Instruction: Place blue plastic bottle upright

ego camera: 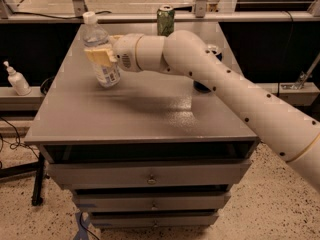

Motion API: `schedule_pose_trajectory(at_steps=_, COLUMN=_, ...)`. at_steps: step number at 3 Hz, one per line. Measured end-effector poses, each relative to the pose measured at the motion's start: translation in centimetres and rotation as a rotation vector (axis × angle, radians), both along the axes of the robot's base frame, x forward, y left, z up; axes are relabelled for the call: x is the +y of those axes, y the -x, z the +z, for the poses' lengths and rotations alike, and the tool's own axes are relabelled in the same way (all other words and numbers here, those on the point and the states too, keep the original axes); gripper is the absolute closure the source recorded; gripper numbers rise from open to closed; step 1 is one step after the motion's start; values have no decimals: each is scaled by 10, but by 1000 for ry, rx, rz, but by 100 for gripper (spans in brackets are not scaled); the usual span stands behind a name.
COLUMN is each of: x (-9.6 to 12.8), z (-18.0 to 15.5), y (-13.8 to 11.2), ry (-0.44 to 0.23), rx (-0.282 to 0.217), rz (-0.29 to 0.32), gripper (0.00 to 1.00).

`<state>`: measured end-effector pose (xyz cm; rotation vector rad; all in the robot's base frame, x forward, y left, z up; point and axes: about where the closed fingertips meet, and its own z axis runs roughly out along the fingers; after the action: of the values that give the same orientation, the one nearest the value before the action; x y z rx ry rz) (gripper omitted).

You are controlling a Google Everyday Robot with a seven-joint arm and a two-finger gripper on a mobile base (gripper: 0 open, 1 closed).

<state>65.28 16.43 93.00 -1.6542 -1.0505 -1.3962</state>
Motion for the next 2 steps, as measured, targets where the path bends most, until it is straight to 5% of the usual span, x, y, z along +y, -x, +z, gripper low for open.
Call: schedule_pose_trajectory(at_steps=2, x=-8, z=-5, y=-2, ry=5, rx=24, rz=-20, gripper=36)
